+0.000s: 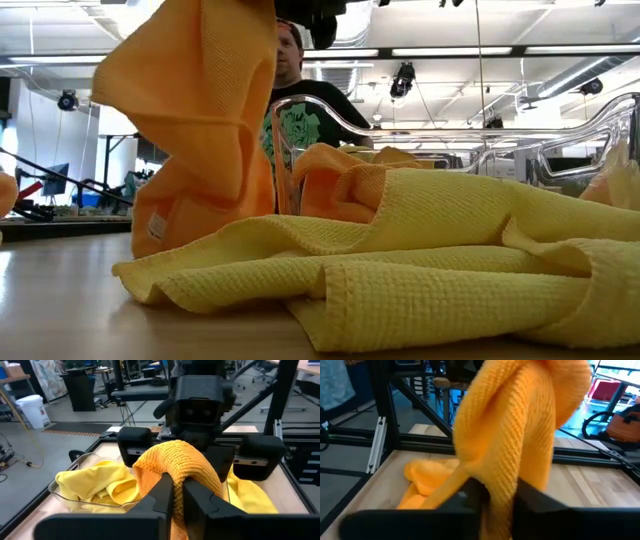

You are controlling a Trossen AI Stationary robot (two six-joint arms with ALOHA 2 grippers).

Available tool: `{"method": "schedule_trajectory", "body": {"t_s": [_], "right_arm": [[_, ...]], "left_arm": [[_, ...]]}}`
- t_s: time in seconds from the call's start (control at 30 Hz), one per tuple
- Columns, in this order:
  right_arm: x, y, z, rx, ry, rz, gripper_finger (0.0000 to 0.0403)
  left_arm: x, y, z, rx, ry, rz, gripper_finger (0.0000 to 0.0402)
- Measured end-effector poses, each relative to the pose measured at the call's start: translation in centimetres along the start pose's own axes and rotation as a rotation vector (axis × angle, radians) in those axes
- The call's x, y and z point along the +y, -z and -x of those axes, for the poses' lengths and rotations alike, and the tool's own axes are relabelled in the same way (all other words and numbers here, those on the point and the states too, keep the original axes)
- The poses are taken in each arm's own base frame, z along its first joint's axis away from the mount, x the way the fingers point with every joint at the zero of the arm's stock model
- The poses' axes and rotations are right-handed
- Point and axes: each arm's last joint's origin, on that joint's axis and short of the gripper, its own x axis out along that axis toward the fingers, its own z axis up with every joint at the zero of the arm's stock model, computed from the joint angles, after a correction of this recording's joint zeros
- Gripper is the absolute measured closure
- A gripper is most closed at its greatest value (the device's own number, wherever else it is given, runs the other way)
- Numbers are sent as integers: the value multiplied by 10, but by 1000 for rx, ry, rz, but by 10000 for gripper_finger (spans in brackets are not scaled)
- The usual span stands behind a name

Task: Sort microfiber towel by color & place in baskets
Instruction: Put the orange towel into the bottom transparent bin

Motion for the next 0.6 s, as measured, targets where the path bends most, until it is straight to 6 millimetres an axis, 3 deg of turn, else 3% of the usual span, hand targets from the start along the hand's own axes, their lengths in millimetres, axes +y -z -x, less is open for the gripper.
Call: {"method": "schedule_trajectory", "body": {"t_s": [0.07,0.3,0.47,0.6], "right_arm": [[0,-2,2,2,-8,19,382],[-3,-20,16,-14,-22,16,394],[-9,-47,44,-3,-26,23,394],[-11,-75,75,-29,-37,2,394]], "left_arm": [[1,-1,1,-1,5,4,367],[8,-2,8,22,23,-9,267],[14,0,14,52,17,-25,214],[20,-1,19,68,12,4,201]]}}
